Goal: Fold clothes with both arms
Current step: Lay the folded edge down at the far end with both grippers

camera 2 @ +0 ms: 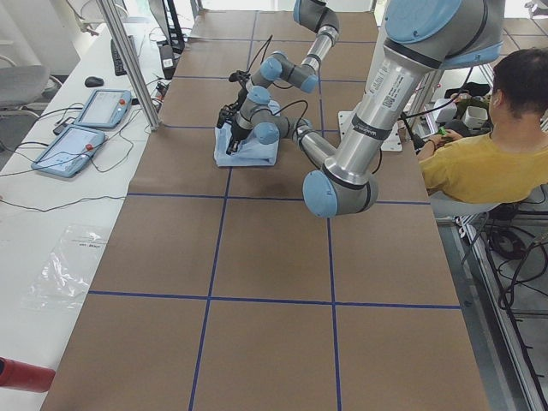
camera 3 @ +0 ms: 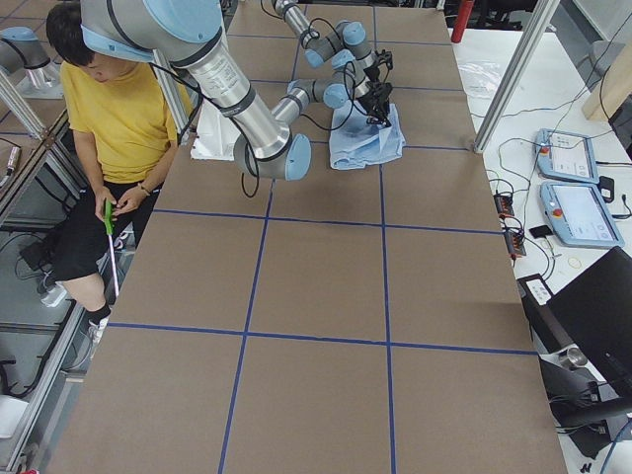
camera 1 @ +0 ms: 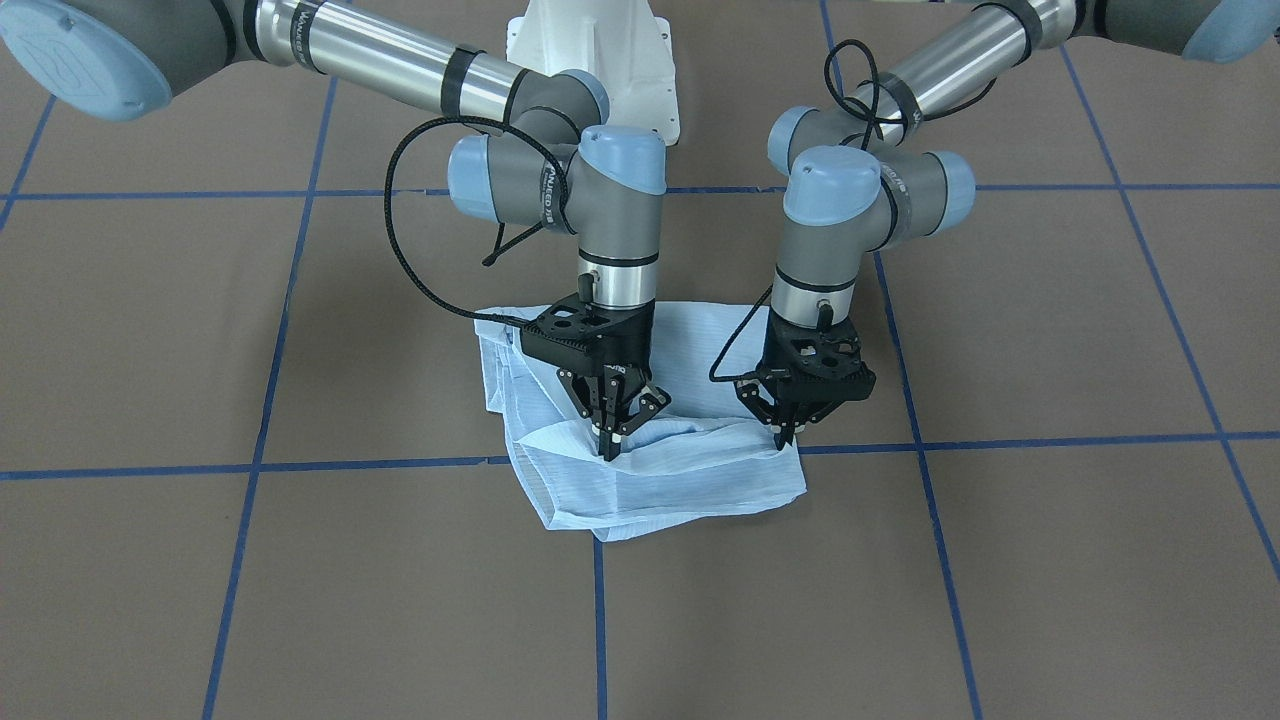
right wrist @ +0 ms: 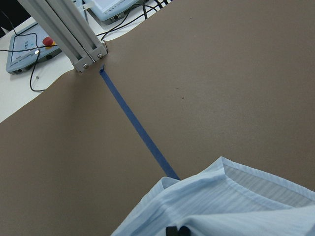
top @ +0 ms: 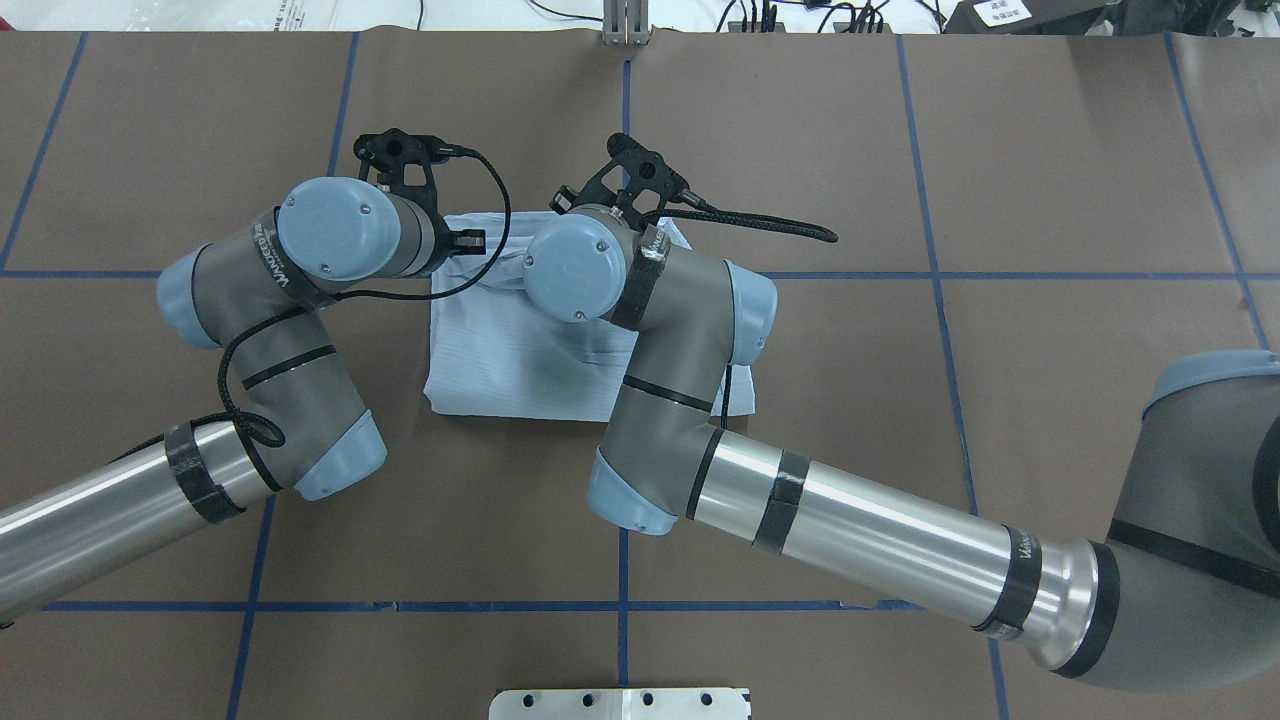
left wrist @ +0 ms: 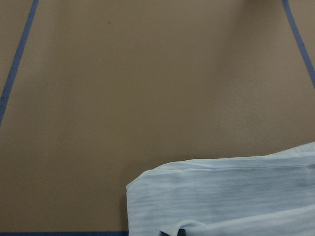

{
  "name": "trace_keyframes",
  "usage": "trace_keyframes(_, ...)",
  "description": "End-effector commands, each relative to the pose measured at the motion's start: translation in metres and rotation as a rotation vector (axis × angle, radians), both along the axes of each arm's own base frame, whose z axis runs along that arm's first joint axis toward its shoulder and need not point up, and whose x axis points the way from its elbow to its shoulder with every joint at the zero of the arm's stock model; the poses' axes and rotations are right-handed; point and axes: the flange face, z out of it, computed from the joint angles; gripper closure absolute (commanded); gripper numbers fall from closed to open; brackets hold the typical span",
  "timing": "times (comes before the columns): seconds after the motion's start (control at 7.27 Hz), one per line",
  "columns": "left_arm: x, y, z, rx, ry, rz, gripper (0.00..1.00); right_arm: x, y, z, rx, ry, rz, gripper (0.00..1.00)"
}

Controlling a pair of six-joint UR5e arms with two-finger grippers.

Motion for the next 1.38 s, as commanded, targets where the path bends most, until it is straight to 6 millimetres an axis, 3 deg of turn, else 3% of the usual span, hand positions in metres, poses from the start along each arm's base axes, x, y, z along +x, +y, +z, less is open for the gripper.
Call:
trace_keyframes(0.0, -0.016, -0.024, -0.011, 0.046, -0.016, -0.005, 1.0, 0.002, -0.012, 0.001, -0.002, 0.01, 0.011, 1.0)
trace_keyframes(0.28, -0.023, -0.043, -0.01, 0.059, -0.043, -0.01, 1.0, 0.002, -0.018, 0.006, -0.006, 0.023, 0.014, 1.0)
trace_keyframes(0.41, -0.005, -0.061, -0.006, 0.043, -0.06, -0.012, 0.98, 0.0, -0.025, 0.012, 0.029, 0.023, -0.003, 0.7)
trace_keyframes(0.55, -0.001, -0.072, 0.011, 0.077, -0.028, -0.018, 0.01, 0.005, -0.037, 0.02, 0.072, 0.092, -0.055, 0.01)
trace_keyframes(0.96, -0.023, -0.078, 0.009, 0.109, 0.025, 0.105, 0.0, 0.046, -0.073, 0.013, 0.068, 0.087, -0.138, 0.0)
trace_keyframes(1.24, -0.018, -0.07, 0.013, 0.104, 0.026, 0.118, 0.0, 0.072, -0.069, 0.033, 0.079, 0.085, -0.189, 0.0)
